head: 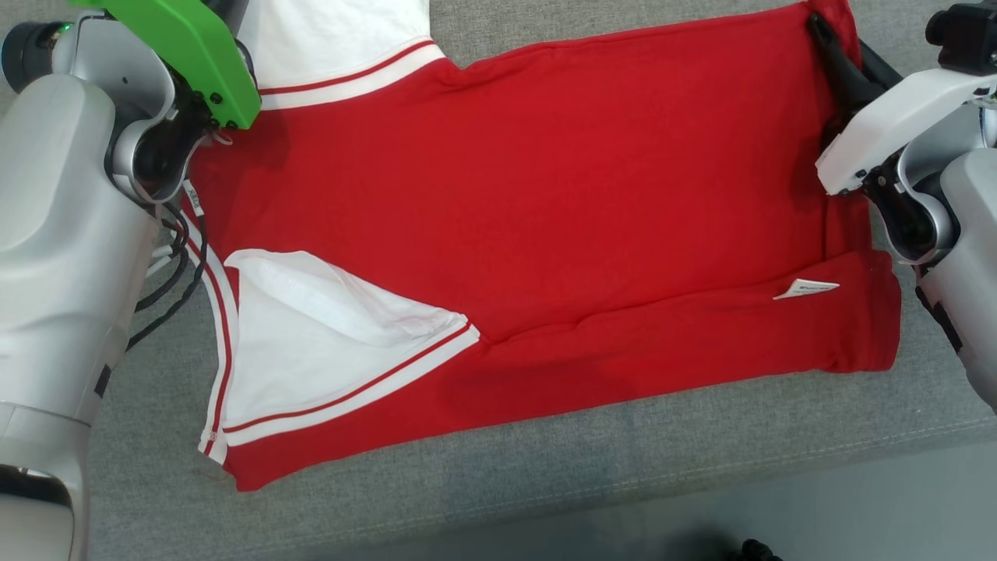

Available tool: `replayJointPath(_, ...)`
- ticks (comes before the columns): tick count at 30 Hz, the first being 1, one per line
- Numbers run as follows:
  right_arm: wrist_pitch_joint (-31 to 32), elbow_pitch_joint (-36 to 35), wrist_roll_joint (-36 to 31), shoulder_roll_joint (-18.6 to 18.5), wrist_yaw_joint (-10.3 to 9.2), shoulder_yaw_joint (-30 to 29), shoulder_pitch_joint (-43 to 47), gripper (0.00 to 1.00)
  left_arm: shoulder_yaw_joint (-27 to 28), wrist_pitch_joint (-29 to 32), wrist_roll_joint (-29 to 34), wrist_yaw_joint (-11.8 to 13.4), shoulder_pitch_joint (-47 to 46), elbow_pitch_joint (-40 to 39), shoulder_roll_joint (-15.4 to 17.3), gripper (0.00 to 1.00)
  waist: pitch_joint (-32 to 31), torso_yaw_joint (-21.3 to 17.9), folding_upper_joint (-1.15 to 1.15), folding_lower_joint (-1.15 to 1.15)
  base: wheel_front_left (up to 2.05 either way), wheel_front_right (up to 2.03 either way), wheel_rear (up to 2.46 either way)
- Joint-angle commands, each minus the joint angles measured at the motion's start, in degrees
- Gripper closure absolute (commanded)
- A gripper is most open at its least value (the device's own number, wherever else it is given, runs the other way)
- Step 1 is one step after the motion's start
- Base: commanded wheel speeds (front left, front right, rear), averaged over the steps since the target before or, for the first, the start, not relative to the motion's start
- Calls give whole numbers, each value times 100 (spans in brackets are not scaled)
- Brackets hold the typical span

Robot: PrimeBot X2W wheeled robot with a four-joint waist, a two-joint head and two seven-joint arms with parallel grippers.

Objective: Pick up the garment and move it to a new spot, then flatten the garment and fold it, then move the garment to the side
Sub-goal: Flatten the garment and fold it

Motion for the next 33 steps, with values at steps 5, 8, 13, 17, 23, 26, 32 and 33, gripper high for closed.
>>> replayJointPath(5, -307, -184, 138, -244, -11, 139, 154, 100, -240, -183, -116, -16, 204, -583, 283, 100, -104, 78, 0, 0, 0, 0, 0)
replayJointPath(8, -540, -351, 182, -464, -11, 233, 368, 100, -391, -283, -205, -17, 495, -1190, 536, 100, -218, 147, 0, 0, 0, 0, 0)
replayJointPath(13, -812, -660, 20, -737, -11, 437, 718, 100, -418, -503, -221, -15, 1004, -1957, 889, 100, -396, 215, 0, 0, 0, 0, 0)
replayJointPath(17, -987, -787, -304, -953, -11, 515, 1006, 100, -354, -678, -258, 157, 1583, -2696, 1205, 100, -545, 242, 0, 0, 0, 0, 0)
replayJointPath(23, -1082, -988, -948, -1120, -11, 544, 1359, 100, -282, -901, -367, 473, 2474, -3785, 1540, 100, -696, 298, 0, 0, 0, 0, 0)
replayJointPath(26, -1104, -1119, -1347, -1150, -11, 478, 1568, 100, -299, -954, -419, 675, 3035, -4358, 1734, 100, -764, 310, 0, 0, 0, 0, 0)
replayJointPath(32, -1100, -1485, -1935, -1034, -11, -49, 2037, 100, -191, -1256, -547, 1148, 4040, -5254, 1977, 100, -846, 294, 0, 0, 0, 0, 0)
replayJointPath(33, -1101, -1524, -1985, -1008, -11, -160, 2129, 100, -170, -1309, -563, 1210, 4181, -5369, 2007, 100, -857, 296, 0, 0, 0, 0, 0)
